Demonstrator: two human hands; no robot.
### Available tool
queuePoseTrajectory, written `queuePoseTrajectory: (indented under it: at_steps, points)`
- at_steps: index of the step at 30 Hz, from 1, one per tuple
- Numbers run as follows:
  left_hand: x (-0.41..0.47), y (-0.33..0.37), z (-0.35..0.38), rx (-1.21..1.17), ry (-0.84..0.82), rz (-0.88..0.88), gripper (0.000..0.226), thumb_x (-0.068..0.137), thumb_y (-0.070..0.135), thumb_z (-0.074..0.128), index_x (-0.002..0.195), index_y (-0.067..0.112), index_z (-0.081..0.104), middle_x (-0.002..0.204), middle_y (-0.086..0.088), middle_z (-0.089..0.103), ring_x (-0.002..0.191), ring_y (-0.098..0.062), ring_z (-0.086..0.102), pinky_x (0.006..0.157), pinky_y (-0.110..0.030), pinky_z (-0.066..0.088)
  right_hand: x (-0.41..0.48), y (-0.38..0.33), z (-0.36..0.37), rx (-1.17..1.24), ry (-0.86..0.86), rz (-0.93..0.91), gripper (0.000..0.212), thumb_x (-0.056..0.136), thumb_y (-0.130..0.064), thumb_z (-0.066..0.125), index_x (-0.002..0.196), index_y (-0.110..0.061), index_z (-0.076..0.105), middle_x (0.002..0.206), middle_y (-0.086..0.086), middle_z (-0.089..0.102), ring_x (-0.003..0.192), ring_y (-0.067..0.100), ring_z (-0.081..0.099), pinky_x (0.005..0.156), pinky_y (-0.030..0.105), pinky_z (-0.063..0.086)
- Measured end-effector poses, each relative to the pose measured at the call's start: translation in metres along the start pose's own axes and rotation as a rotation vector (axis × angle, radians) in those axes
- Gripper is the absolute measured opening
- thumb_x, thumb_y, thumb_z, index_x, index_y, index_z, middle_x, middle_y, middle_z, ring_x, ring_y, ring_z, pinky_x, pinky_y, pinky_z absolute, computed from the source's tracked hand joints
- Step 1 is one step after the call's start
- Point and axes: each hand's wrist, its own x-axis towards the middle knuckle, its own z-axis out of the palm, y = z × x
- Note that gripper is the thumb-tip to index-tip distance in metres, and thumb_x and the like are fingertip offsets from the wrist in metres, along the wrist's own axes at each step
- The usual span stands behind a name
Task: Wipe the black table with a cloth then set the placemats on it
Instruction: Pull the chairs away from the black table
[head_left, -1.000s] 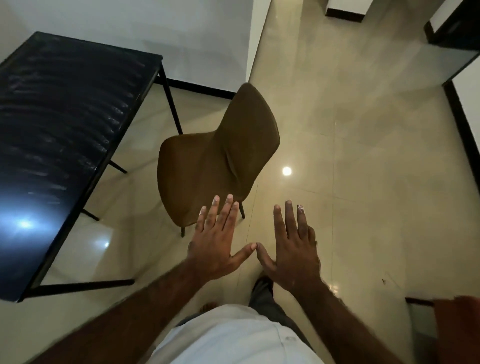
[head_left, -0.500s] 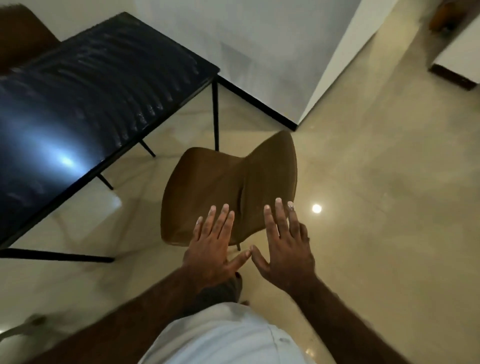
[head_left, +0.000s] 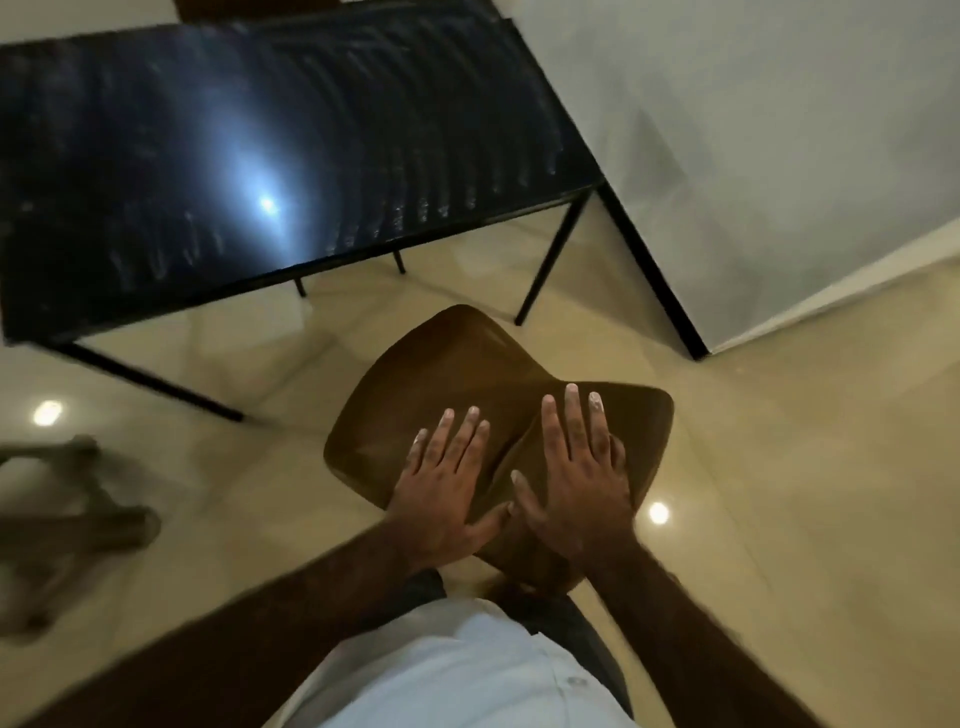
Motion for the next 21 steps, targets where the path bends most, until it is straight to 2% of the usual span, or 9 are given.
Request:
queuePoseTrajectory:
  at_steps: [3, 6, 11, 15, 16, 18, 20, 21]
  points:
    - [0.007, 0.013, 0.011, -0.094, 0.035, -0.194, 0.111, 0.096, 0.093, 0.018, 0.175, 0.020, -0.013, 0.182, -0.002, -0.026, 0.167, -0.026, -0.027, 0.137, -0.057, -0.001, 0.038, 0.016, 0.000, -0.036, -0.080, -0.170, 0.107, 0.100, -0.078, 0.047, 0.177, -0.026, -0.004, 0.184, 0.004, -0.021, 0.169, 0.032, -0.020, 0.131, 0.055, 0.003]
    - [0.014, 0.029, 0.029, -0.205, 0.039, -0.408, 0.112, 0.097, 0.093, 0.023, 0.175, 0.021, -0.015, 0.182, 0.000, -0.026, 0.167, -0.026, -0.026, 0.137, -0.057, -0.003, 0.073, 0.037, 0.002, -0.092, -0.162, -0.309, 0.108, 0.099, -0.079, 0.047, 0.177, -0.026, -0.005, 0.184, 0.007, -0.018, 0.170, 0.036, -0.015, 0.132, 0.059, 0.009]
    - [0.015, 0.070, 0.063, -0.589, 0.031, -0.813, 0.118, 0.093, 0.096, 0.034, 0.175, 0.025, -0.012, 0.183, 0.003, -0.019, 0.170, -0.029, -0.015, 0.137, -0.059, 0.003, 0.123, 0.087, 0.013, -0.269, -0.287, -0.471, 0.111, 0.099, -0.081, 0.047, 0.176, -0.023, -0.007, 0.183, 0.014, -0.015, 0.169, 0.044, -0.008, 0.132, 0.065, 0.016]
    - [0.013, 0.103, 0.087, -0.876, 0.042, -1.032, 0.121, 0.091, 0.093, 0.050, 0.176, 0.029, -0.007, 0.184, 0.006, -0.013, 0.171, -0.031, -0.004, 0.136, -0.061, 0.013, 0.148, 0.121, 0.012, -0.373, -0.313, -0.530, 0.110, 0.100, -0.080, 0.047, 0.176, -0.021, -0.005, 0.183, 0.017, -0.012, 0.169, 0.046, -0.003, 0.132, 0.063, 0.019]
    - [0.013, 0.111, 0.094, -0.954, 0.056, -1.082, 0.123, 0.087, 0.093, 0.055, 0.176, 0.031, -0.003, 0.185, 0.006, -0.007, 0.171, -0.032, 0.003, 0.135, -0.061, 0.017, 0.151, 0.127, 0.012, -0.397, -0.326, -0.533, 0.109, 0.099, -0.080, 0.047, 0.176, -0.021, -0.003, 0.183, 0.017, -0.009, 0.169, 0.046, -0.001, 0.132, 0.062, 0.019]
    - [0.013, 0.119, 0.112, -1.121, 0.139, -1.183, 0.131, 0.070, 0.102, 0.064, 0.174, 0.041, 0.014, 0.183, 0.006, 0.018, 0.166, -0.031, 0.027, 0.131, -0.062, 0.032, 0.157, 0.137, 0.015, -0.431, -0.367, -0.527, 0.109, 0.099, -0.081, 0.047, 0.175, -0.022, -0.001, 0.184, 0.016, -0.005, 0.169, 0.046, 0.003, 0.132, 0.061, 0.020]
    - [0.015, 0.124, 0.127, -1.309, 0.234, -1.277, 0.134, 0.054, 0.108, 0.069, 0.166, 0.048, 0.028, 0.169, 0.008, 0.044, 0.152, -0.028, 0.048, 0.122, -0.059, 0.045, 0.163, 0.144, 0.019, -0.453, -0.414, -0.510, 0.109, 0.098, -0.083, 0.047, 0.175, -0.023, 0.001, 0.184, 0.015, 0.000, 0.168, 0.046, 0.011, 0.132, 0.061, 0.023]
    - [0.017, 0.127, 0.130, -1.387, 0.259, -1.305, 0.127, 0.056, 0.104, 0.073, 0.163, 0.047, 0.034, 0.161, 0.008, 0.050, 0.145, -0.028, 0.053, 0.119, -0.058, 0.047, 0.166, 0.148, 0.021, -0.466, -0.442, -0.503, 0.108, 0.097, -0.083, 0.048, 0.175, -0.023, 0.002, 0.184, 0.014, 0.003, 0.166, 0.045, 0.017, 0.130, 0.061, 0.027]
